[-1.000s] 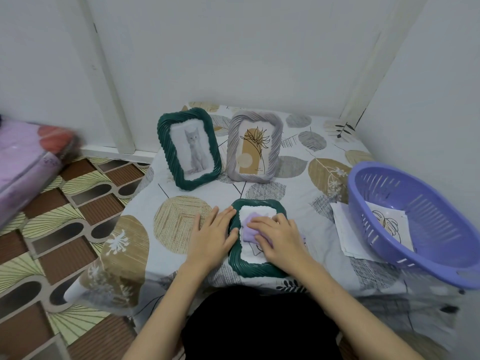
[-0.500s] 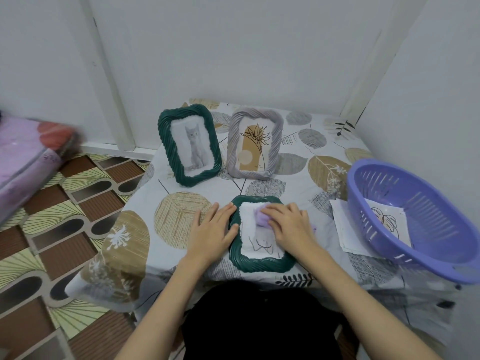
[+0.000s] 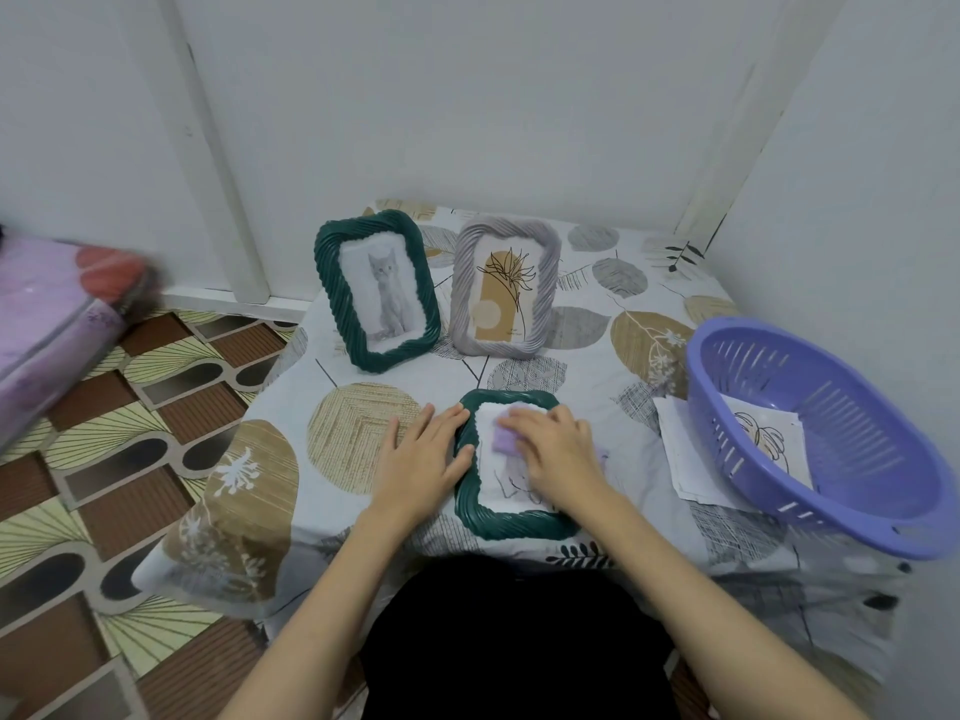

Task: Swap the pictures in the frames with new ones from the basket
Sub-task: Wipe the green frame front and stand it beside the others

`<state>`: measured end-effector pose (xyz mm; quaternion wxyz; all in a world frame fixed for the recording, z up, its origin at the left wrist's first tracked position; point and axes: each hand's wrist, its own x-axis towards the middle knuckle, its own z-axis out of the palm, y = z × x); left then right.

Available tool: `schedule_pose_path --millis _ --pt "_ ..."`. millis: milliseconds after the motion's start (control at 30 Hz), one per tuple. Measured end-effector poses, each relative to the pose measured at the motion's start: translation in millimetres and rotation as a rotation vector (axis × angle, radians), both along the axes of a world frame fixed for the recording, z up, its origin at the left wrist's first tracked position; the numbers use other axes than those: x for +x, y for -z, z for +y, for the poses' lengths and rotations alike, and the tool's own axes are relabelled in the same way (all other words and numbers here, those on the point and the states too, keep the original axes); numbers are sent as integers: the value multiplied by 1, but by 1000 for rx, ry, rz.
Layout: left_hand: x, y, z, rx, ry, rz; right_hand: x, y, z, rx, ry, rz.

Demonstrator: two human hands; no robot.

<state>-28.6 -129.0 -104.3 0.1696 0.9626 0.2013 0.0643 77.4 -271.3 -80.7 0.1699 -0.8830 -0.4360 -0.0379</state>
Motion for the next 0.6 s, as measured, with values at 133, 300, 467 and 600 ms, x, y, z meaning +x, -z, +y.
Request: schedule_pose_path --millis 133,300,467,600 --pt "0 0 1 0 3 18 -25 18 -40 106 -304 -80" --pt "-1 -4 2 -7 6 47 9 0 -30 68 -91 -58" --pt "-2 -6 0 -56 6 29 -31 5 -16 110 -163 80" --pt "-2 -7 3 -64 13 38 -11 3 -43 79 -149 174"
